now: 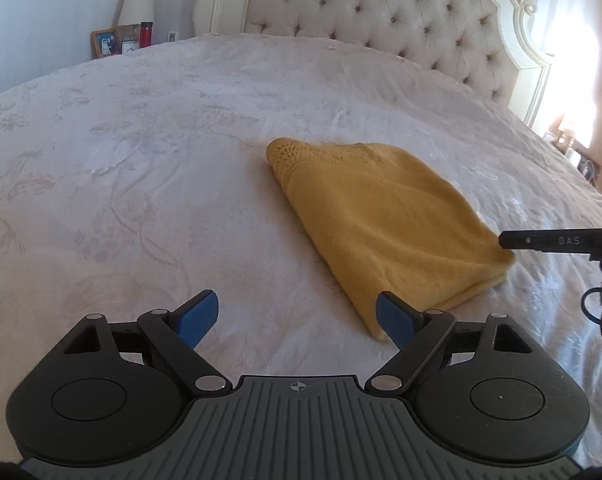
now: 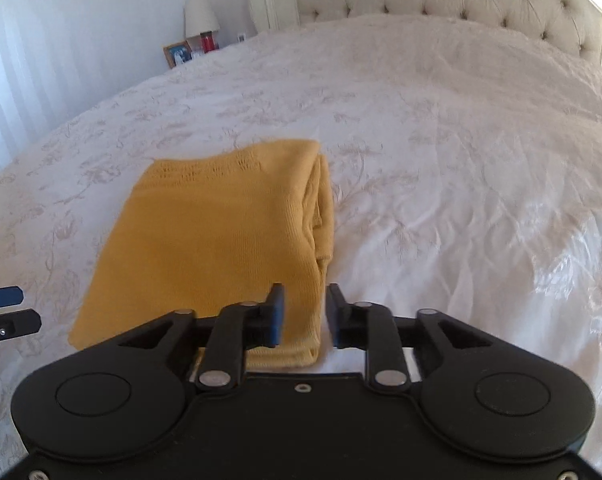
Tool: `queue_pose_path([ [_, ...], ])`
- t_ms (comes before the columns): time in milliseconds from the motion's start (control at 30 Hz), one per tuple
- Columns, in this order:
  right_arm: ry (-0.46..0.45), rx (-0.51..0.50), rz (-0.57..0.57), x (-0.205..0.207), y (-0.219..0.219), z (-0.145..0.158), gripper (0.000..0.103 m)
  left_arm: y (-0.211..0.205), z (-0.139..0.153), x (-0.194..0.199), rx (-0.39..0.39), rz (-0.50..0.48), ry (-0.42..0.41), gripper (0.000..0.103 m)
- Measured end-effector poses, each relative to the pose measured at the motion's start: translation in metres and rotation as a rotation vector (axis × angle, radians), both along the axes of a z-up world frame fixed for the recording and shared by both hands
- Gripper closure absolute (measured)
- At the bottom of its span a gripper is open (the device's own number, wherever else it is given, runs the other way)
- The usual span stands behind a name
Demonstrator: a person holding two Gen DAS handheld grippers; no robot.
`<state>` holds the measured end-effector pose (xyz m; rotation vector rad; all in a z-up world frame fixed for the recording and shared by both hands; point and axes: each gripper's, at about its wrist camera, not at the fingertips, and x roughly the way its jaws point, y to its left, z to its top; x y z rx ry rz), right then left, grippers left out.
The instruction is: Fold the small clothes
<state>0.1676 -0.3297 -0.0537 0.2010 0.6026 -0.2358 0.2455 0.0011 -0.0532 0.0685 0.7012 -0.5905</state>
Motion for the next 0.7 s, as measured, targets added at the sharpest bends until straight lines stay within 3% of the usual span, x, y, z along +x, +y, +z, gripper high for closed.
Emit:
queue_pose_path([
  [67, -0.028, -0.013, 0.015, 0.008, 0.000, 0.005, 0.029, -0.013, 0.007, 0.008, 0.001, 0.008, -0.009, 0.010],
  [267, -0.025, -0.056, 0.065, 0.048, 0.004, 0.000, 0.029, -0.053, 0.014, 0.041, 0.003, 0.045, 0.003, 0.010],
  [500, 0.002, -0.067, 0.070, 0.092, -0.012, -0.012, 0.028, -0.077, -0.020, 0.094, 0.033, 0.144, 0.123, 0.010],
  [567, 0.032, -0.035, 0.053, 0.102, -0.025, -0.020, 0.028, -0.076, -0.034, 0.108, 0.030, 0.170, 0.174, 0.009],
  [633, 0.046, 0.039, 0.020, 0.106, -0.044, -0.030, 0.025, -0.075, -0.042, 0.117, 0.013, 0.179, 0.186, 0.000],
  [700, 0.039, 0.151, -0.001, 0.106, -0.062, -0.040, 0.016, -0.077, -0.044, 0.121, 0.026, 0.167, 0.174, 0.000],
])
